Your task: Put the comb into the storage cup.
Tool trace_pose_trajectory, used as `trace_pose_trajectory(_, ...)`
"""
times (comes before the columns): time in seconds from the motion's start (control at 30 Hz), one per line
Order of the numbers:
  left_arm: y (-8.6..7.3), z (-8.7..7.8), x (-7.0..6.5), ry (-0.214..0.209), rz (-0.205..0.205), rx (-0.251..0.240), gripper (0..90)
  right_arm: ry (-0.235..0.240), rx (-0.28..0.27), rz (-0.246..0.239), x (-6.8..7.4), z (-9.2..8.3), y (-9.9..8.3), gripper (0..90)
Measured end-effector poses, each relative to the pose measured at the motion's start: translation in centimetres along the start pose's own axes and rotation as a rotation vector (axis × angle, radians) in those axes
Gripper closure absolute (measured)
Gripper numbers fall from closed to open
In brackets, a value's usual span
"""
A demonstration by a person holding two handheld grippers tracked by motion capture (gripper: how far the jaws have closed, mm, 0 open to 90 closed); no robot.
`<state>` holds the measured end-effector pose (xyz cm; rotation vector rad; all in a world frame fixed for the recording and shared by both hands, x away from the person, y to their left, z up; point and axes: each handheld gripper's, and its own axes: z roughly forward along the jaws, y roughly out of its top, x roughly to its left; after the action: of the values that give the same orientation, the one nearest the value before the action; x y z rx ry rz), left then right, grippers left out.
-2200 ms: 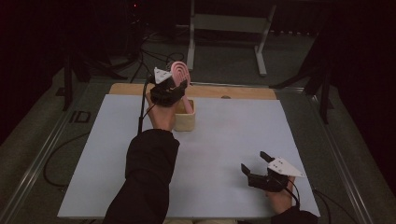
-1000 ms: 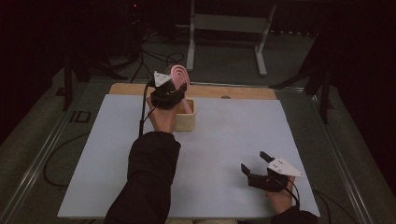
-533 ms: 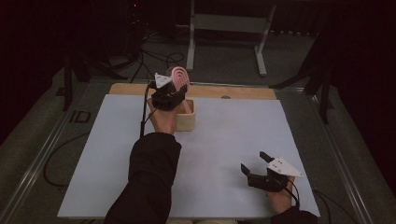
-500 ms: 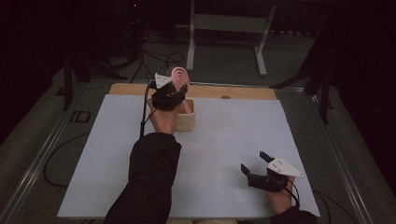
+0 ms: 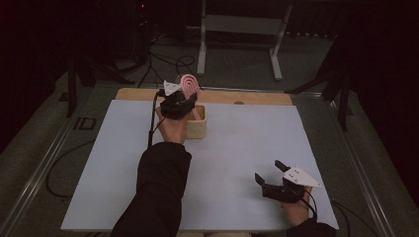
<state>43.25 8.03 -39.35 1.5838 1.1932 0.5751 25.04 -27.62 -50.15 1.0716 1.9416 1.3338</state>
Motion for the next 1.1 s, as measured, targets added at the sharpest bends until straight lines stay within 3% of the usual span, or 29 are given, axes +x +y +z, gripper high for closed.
trace_pose_trajectory(0.4, -1.3, 0.4, 0.4, 0.007, -0.026, 0.015, 63.9, -0.002, 0.001, 0.0, 0.0, 0.0, 0.0, 11.1)
trace_pose_trajectory(1.1, -2.8, 1.2, -0.1, 0.005, -0.026, 0.051, 63.1, 0.001, 0.001, -0.001, 0.1, 0.0, 0.0, 11.1)
